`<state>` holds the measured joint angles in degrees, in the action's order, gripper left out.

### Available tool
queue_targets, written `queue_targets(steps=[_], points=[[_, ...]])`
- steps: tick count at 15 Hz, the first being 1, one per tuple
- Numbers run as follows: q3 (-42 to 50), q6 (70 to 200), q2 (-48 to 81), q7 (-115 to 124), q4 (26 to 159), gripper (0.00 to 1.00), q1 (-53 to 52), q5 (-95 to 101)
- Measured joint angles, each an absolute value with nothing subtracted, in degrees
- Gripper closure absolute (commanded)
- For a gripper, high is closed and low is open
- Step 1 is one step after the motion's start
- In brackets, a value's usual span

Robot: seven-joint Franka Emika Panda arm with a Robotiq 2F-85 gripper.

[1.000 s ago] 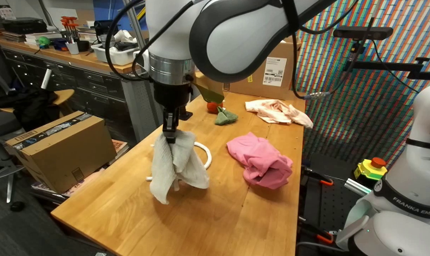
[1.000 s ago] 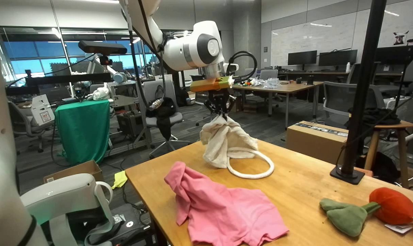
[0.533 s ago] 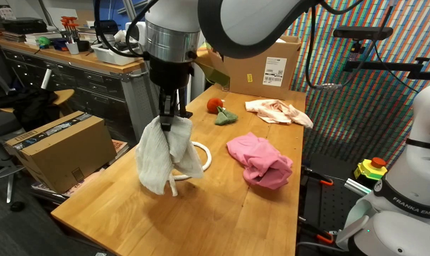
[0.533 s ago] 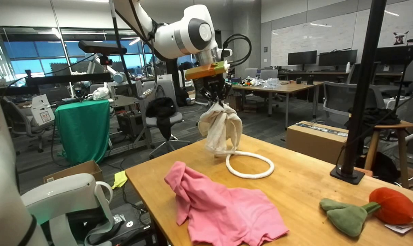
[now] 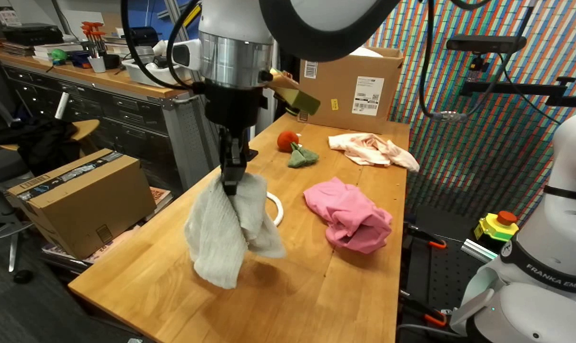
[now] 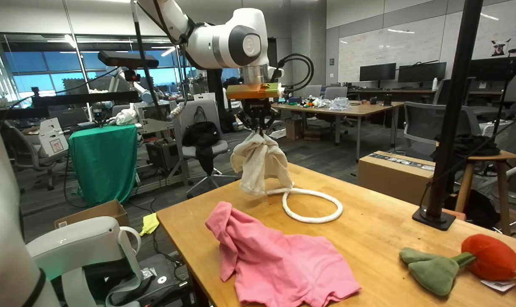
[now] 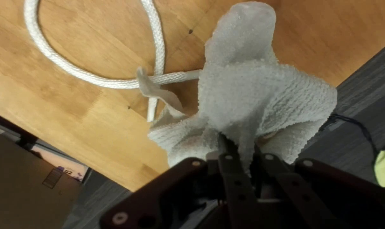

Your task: Move the peach shirt and then the radish to the right, move the pink shirt forwards, move the towel to the front left side of the table

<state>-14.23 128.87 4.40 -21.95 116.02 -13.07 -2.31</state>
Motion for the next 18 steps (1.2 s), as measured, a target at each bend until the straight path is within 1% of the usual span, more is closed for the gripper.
queue_targets(steps=[11,18], points=[[-13.0,114.8,4.8,-43.6,115.9,0.95,-9.3,-24.0],[-13.0,113.9,3.3,-45.2,115.9,0.95,-9.5,-23.4]])
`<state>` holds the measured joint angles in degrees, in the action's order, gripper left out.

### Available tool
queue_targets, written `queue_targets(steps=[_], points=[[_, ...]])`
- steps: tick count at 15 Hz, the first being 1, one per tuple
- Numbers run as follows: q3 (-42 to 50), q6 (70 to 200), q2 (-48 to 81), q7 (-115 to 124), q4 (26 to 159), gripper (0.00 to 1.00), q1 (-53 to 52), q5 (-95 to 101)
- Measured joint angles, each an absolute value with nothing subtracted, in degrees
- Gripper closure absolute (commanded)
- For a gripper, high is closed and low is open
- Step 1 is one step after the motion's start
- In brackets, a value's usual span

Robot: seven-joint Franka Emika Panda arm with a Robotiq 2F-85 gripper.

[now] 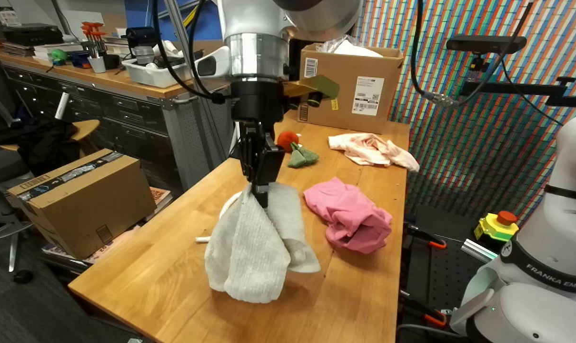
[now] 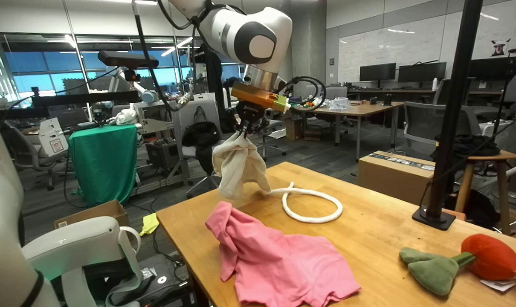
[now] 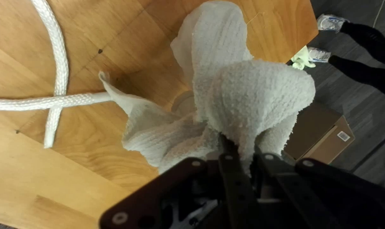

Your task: Move the peach shirt and then the radish to the right, move the pink shirt forwards, move the towel to the front left side of the table

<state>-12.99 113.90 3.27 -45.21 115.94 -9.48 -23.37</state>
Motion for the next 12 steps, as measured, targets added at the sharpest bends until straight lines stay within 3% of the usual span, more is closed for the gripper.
queue_targets(steps=[12], points=[[-13.5,108.6,-1.9,-47.5,117.7,0.95,-12.3,-24.5]])
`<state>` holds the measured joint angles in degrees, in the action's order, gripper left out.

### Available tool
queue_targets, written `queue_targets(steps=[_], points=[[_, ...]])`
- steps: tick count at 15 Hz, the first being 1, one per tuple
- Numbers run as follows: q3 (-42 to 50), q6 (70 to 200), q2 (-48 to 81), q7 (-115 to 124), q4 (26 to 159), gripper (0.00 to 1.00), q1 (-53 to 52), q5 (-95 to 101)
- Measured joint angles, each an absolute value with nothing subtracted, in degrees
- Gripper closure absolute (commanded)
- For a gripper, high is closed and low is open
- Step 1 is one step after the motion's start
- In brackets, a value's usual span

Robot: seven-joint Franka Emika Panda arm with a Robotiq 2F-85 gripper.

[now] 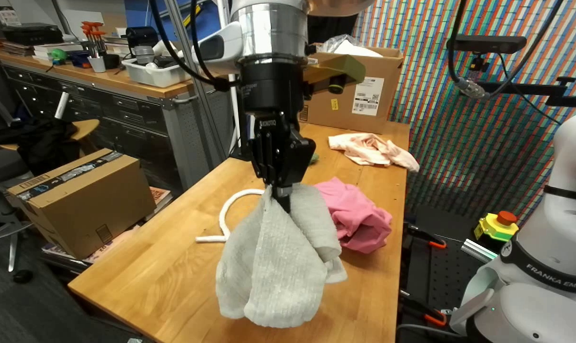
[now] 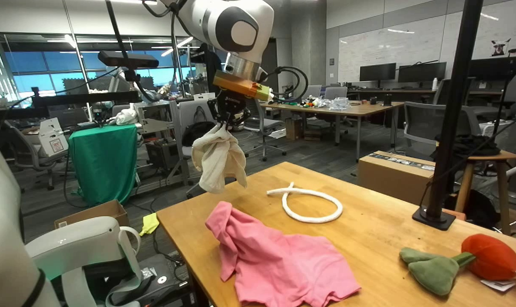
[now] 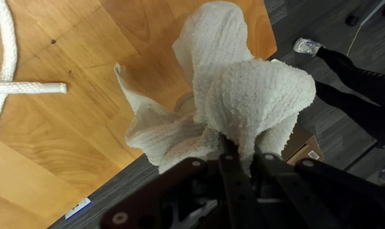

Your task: Move the peach shirt and then the radish to the right, move the pink shirt forwards, move the towel to the front left side of the table

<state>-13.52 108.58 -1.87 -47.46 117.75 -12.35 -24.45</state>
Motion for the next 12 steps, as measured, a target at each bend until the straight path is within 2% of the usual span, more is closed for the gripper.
queue_targets(steps=[12], points=[[-14.4,105.1,-0.1,-53.3,121.5,0.95,-14.2,-29.0]])
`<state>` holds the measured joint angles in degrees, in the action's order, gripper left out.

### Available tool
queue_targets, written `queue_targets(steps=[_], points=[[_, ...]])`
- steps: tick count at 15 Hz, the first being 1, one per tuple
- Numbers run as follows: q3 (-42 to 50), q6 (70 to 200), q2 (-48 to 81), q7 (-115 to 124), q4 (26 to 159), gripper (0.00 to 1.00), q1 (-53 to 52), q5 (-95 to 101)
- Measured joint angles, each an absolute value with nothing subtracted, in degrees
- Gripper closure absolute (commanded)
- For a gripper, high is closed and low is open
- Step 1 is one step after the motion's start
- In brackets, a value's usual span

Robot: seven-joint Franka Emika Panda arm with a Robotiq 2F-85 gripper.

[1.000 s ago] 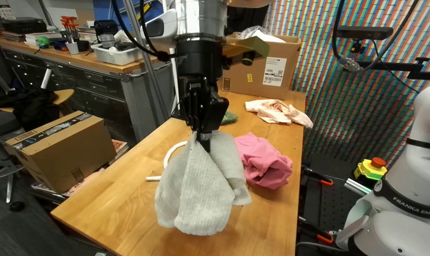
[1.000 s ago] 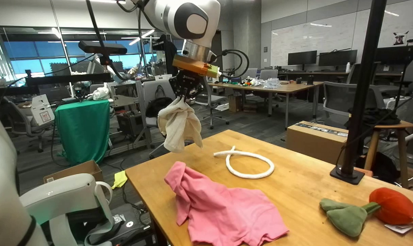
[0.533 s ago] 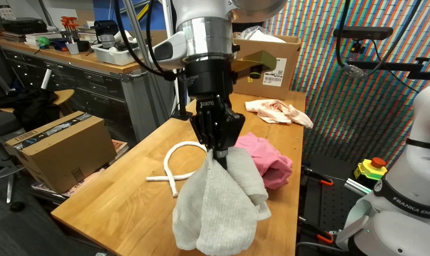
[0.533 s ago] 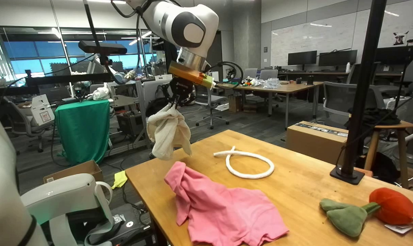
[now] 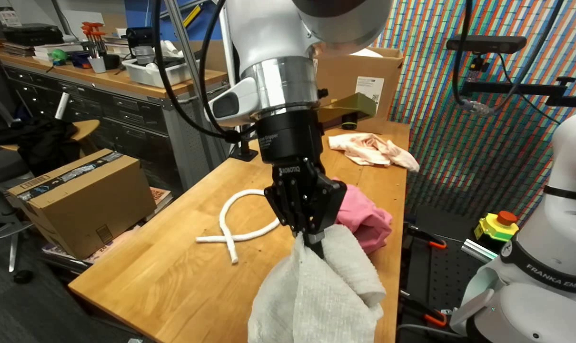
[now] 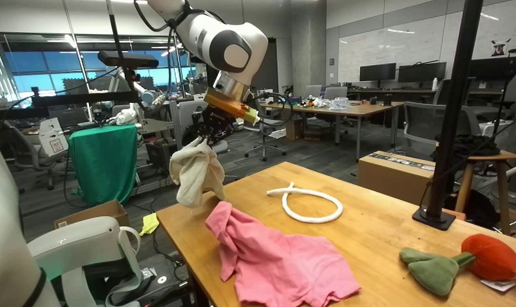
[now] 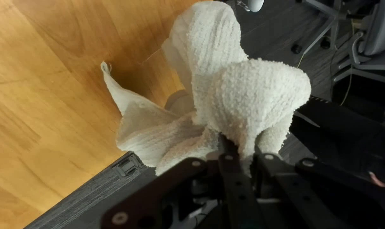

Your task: Move the peach shirt and then the radish to the right, move the pink shirt forwards, move the towel to the front left side of the table

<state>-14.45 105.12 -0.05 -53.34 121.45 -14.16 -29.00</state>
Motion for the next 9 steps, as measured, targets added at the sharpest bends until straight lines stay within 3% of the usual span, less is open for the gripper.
queue_targets(steps=[9], points=[[-14.8,107.3,2.8,-53.4,121.4,0.95,-14.4,-33.2]])
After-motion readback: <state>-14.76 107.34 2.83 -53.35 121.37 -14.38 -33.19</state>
